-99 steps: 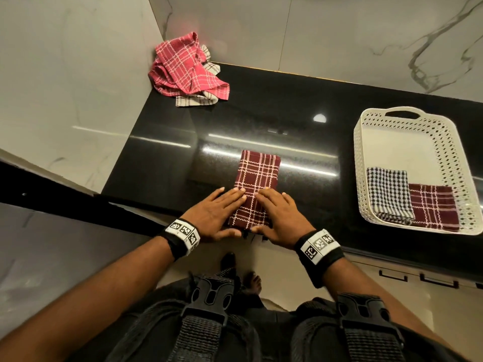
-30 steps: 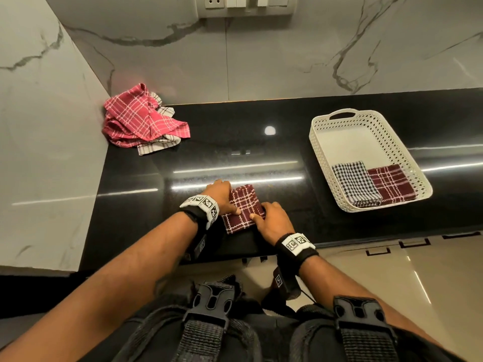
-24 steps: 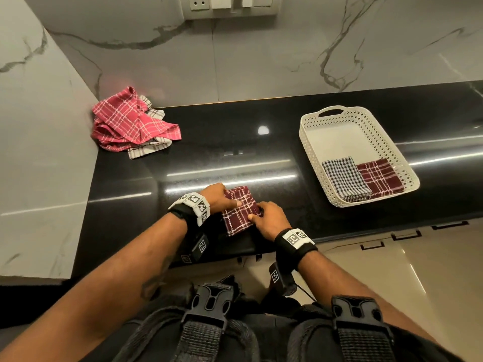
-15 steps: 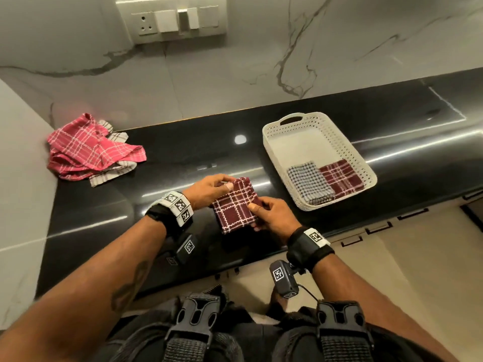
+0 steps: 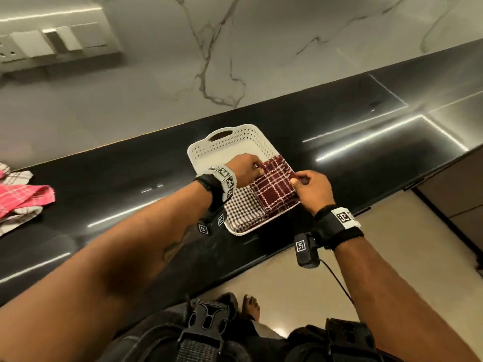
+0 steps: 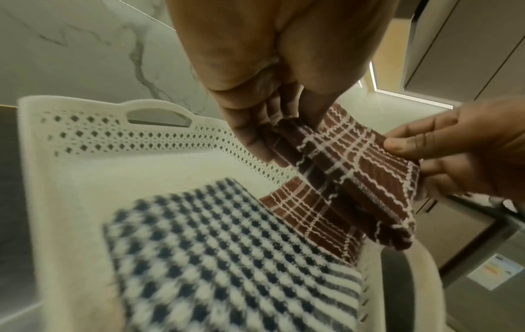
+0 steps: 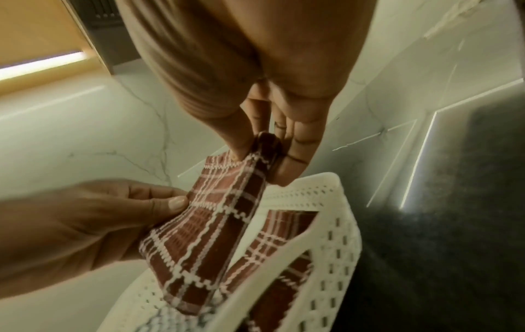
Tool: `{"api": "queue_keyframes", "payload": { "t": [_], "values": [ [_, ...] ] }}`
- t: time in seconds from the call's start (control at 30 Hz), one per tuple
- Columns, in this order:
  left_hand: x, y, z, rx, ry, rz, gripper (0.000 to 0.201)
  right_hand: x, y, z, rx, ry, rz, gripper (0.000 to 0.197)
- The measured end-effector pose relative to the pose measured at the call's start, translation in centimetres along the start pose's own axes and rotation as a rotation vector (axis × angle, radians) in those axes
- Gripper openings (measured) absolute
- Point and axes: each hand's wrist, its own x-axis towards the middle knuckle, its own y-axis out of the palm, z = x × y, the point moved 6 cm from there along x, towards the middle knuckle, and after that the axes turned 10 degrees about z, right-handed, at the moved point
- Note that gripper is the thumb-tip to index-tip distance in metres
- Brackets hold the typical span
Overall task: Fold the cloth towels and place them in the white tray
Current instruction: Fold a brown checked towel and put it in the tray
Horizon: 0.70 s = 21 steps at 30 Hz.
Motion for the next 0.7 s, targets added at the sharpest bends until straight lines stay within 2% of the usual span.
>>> {"api": "queue_keyframes", "payload": {
  "t": [0.1,0.27,0.5,0.6,0.7],
  "values": [
    [2.9,1.4,-0.4,0.049,-0.054,0.002,0.033,1.5,-0.7,-1.1,-0.100,0.028,-0.016,0.014],
    [4.8,3.0,0.6,0.055,-0.122,0.032,0.033,3.0,0.7,-3.3,-0.246,0.088,0.049,0.004],
    [4.9,3.5,1.5,0.103,-0.164,0.036,0.033,2.5,2.0,-3.8,-0.423,0.088,0.109,0.010],
    [4.8,3.8,1.6,0.147,-0.139,0.041,0.038,2.0,2.1,-2.8,-0.554,0.043,0.117,0.011],
    [4.0,2.9,1.7,0.149,-0.104,-0.006,0.045,1.0,1.8,-0.2,-0.648,-0.068,0.026,0.022]
  ]
}}
